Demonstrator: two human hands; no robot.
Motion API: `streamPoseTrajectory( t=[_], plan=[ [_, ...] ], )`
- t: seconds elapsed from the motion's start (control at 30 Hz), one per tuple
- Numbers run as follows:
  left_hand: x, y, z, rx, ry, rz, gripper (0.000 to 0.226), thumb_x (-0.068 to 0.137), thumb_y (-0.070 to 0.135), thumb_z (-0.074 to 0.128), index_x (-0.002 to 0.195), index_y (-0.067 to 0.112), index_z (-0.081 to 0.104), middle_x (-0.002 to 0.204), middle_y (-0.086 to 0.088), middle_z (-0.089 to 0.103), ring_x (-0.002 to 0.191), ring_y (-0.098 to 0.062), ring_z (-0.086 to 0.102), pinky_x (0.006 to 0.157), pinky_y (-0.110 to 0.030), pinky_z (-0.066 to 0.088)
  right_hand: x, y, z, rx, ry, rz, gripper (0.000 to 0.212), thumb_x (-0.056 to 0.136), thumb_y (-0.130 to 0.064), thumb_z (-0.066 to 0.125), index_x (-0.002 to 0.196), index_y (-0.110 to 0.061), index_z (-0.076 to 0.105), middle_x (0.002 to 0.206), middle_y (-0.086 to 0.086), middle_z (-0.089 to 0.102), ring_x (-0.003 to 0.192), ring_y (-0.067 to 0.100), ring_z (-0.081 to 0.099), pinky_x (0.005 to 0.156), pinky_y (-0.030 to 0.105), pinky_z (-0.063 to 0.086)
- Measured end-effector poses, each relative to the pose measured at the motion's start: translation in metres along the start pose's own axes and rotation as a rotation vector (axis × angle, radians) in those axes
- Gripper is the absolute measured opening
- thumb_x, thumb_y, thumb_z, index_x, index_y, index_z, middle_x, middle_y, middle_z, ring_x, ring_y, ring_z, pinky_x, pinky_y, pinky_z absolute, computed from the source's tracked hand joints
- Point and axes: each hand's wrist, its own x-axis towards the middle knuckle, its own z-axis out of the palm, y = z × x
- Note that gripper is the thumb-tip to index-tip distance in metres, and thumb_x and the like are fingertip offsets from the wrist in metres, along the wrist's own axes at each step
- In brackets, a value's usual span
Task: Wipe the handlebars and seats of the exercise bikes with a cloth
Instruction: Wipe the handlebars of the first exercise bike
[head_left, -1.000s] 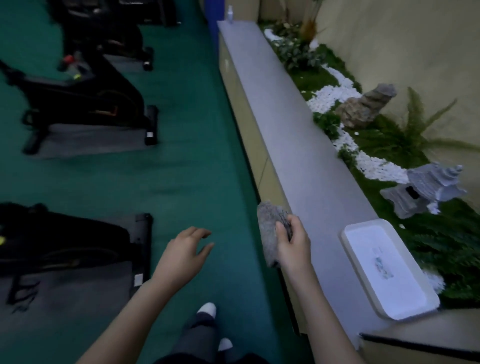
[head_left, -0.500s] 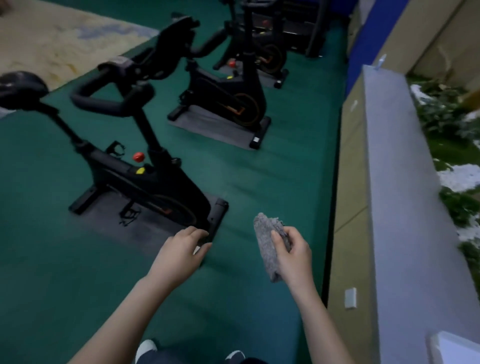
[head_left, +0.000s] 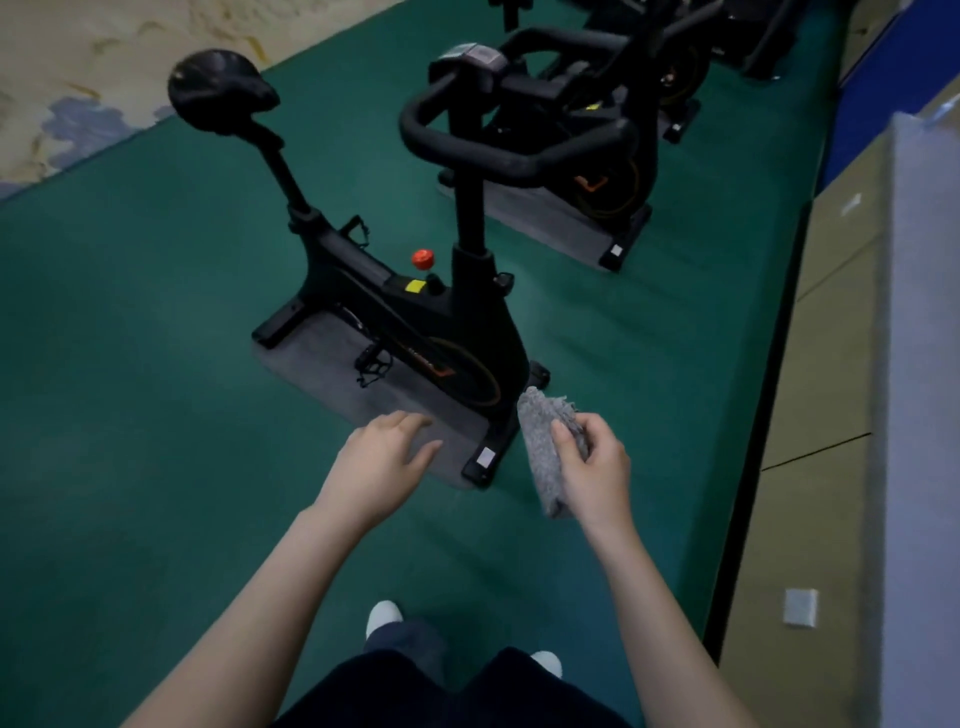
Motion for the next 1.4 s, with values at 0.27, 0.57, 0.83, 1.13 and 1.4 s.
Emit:
streamPoseTrajectory(
  t=[0.27,0.57,0.83,1.13,1.4],
  plan=[
    [-0.019,-0.105,-0.048,-0.037,0.040,-0.126,0.041,0.096,0.040,0.047,0.127,0.015,0.054,0.130,-0.001,0.056,0.121,-0.021,0.050,0.102,-0.037,0.038,-0.010,-0.050,0.096,-0.053,-0.089,-0.023,0.015,0.093,-0.018,0.060,0.093,-0.003,0.060,0.085,0.008,0.064,0.079,0.022,0.058,0.068,0.031,0.043],
    [-0.045,-0.181,-0.071,-0.056,0.069,-0.291,0.042,0.097,0.040,0.046,0.131,0.016,0.052,0.132,-0.001,0.055,0.121,-0.021,0.049,0.102,-0.036,0.037,-0.007,-0.083,0.163,-0.168,-0.213,-0.106,0.019,0.094,-0.022,0.059,0.100,-0.004,0.062,0.092,0.007,0.065,0.085,0.019,0.059,0.069,0.020,0.044],
    [-0.007,-0.236,-0.097,-0.010,0.045,-0.326,0.044,0.097,0.043,0.045,0.132,0.017,0.050,0.134,0.000,0.053,0.123,-0.021,0.048,0.101,-0.035,0.036,0.033,-0.107,0.223,-0.198,-0.269,-0.149,0.023,0.094,-0.022,0.058,0.107,-0.004,0.062,0.099,0.010,0.066,0.093,0.025,0.060,0.080,0.037,0.048],
    [0.101,-0.289,-0.143,0.152,-0.127,-0.208,0.050,0.097,0.049,0.038,0.137,0.020,0.044,0.139,0.001,0.049,0.126,-0.019,0.045,0.105,-0.034,0.034,0.115,-0.151,0.303,-0.142,-0.235,-0.159,0.016,0.094,-0.022,0.058,0.102,-0.009,0.062,0.093,0.001,0.065,0.087,0.016,0.059,0.072,0.024,0.041],
    [0.192,-0.316,-0.171,0.271,-0.178,-0.051,0.051,0.096,0.053,0.034,0.136,0.022,0.045,0.136,0.001,0.050,0.133,-0.017,0.036,0.112,-0.033,0.018,0.156,-0.171,0.331,-0.128,-0.121,-0.063,0.014,0.094,-0.024,0.058,0.100,-0.012,0.062,0.092,-0.001,0.064,0.084,0.013,0.058,0.066,0.014,0.038]
  ],
)
